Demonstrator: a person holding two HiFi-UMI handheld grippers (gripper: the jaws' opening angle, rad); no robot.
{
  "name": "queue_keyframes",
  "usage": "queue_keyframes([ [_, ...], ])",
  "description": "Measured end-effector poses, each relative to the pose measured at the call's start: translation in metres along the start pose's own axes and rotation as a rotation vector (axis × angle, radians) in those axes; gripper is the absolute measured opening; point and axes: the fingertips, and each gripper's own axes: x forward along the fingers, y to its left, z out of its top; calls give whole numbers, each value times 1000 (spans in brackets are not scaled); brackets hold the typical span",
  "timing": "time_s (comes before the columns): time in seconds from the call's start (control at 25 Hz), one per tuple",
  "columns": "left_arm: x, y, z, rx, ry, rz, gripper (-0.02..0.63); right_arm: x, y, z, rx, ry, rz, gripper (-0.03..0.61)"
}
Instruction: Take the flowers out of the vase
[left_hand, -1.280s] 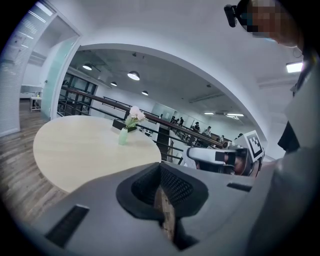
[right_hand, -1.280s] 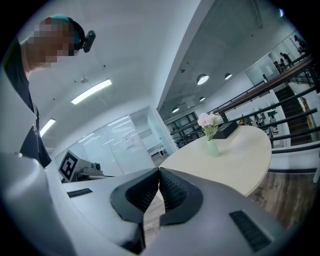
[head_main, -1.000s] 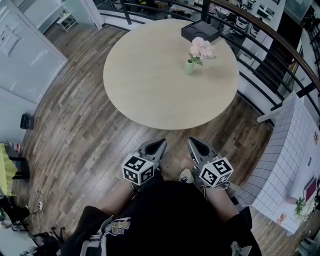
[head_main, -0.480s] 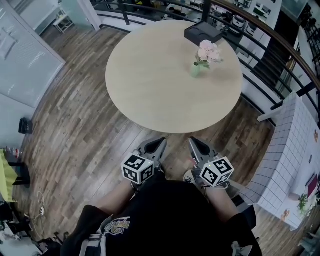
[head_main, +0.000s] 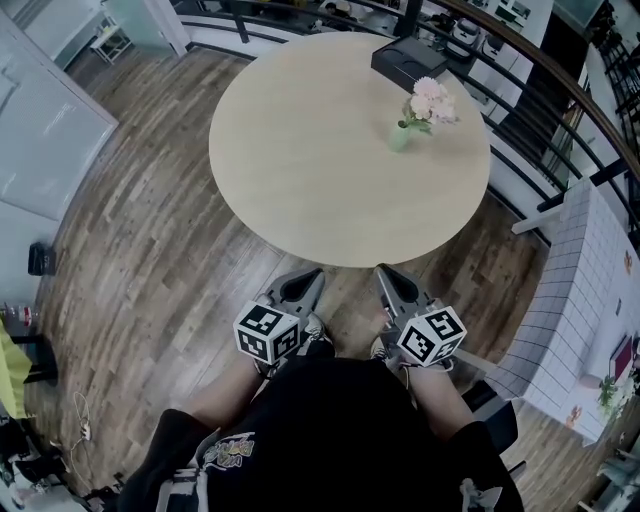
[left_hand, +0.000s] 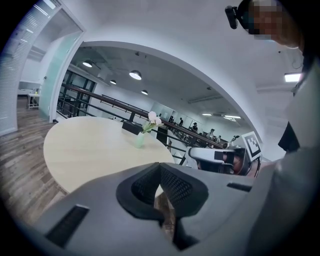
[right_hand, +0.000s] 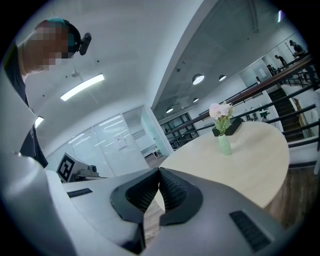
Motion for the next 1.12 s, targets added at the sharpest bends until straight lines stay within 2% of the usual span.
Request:
queue_keyframes([
  [0.44,-25,45,5,9,2,-37,8,31,14,6,-5,-54,-79,23],
  [0.72,-30,50,12,0,-24,-50,8,33,7,16,-16,-65,-122,21],
  [1.12,-23,61,19,-10,-39,-19,8,45,-14,29,-19,-68,-122,21],
])
